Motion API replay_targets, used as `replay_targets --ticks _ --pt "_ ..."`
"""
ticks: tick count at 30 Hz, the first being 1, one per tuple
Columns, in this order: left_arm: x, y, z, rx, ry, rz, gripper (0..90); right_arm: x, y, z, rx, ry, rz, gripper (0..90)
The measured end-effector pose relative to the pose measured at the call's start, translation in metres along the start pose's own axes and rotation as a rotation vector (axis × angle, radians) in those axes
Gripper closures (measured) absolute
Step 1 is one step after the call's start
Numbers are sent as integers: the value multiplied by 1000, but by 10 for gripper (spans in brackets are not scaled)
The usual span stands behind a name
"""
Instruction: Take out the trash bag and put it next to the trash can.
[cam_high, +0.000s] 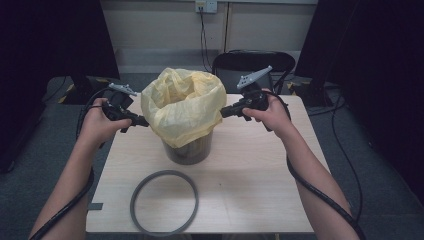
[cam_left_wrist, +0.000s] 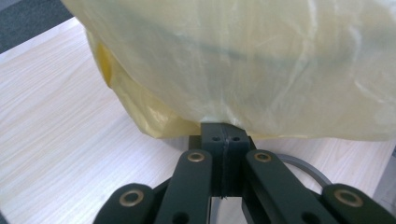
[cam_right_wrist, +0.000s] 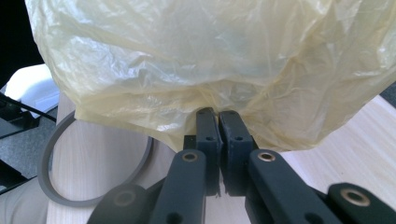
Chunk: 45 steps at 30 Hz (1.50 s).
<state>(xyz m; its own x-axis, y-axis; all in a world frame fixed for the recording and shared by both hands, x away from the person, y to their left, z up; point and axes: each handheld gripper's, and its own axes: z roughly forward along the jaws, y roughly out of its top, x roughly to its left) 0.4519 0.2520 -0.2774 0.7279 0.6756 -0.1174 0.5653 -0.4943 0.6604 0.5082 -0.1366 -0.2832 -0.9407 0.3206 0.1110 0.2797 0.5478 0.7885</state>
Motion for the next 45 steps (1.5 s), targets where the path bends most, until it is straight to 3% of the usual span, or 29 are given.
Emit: replay_targets --ticks 4,13,16,20,23,26,31,38,40,45 --pt "-3 8 -12 -14 16 -11 900 4 8 -5 -9 -7 -16 878" --pt "-7 28 -36 -29 51 20 900 11 27 -15 -32 -28 -38 871" --pt "-7 36 -40 -52 36 19 900 13 34 -15 -46 -35 -47 869" --pt "-9 46 -36 -57 25 21 900 15 42 -14 -48 -44 -56 868" --pt "-9 54 -32 -95 0 16 900 15 48 -11 -63 -41 -58 867" --pt "-11 63 -27 -130 4 14 900 15 55 -8 -79 -41 -64 863" --pt "-13 77 -14 -173 -18 -5 900 18 68 3 -68 -53 -98 861" --pt "-23 96 1 -187 -53 28 900 21 80 24 -33 -46 -132 830" --pt "-26 100 4 -177 -53 36 900 21 82 30 -35 -35 -136 791" --pt "-32 107 10 -169 -76 53 900 26 84 46 12 -44 -177 451"
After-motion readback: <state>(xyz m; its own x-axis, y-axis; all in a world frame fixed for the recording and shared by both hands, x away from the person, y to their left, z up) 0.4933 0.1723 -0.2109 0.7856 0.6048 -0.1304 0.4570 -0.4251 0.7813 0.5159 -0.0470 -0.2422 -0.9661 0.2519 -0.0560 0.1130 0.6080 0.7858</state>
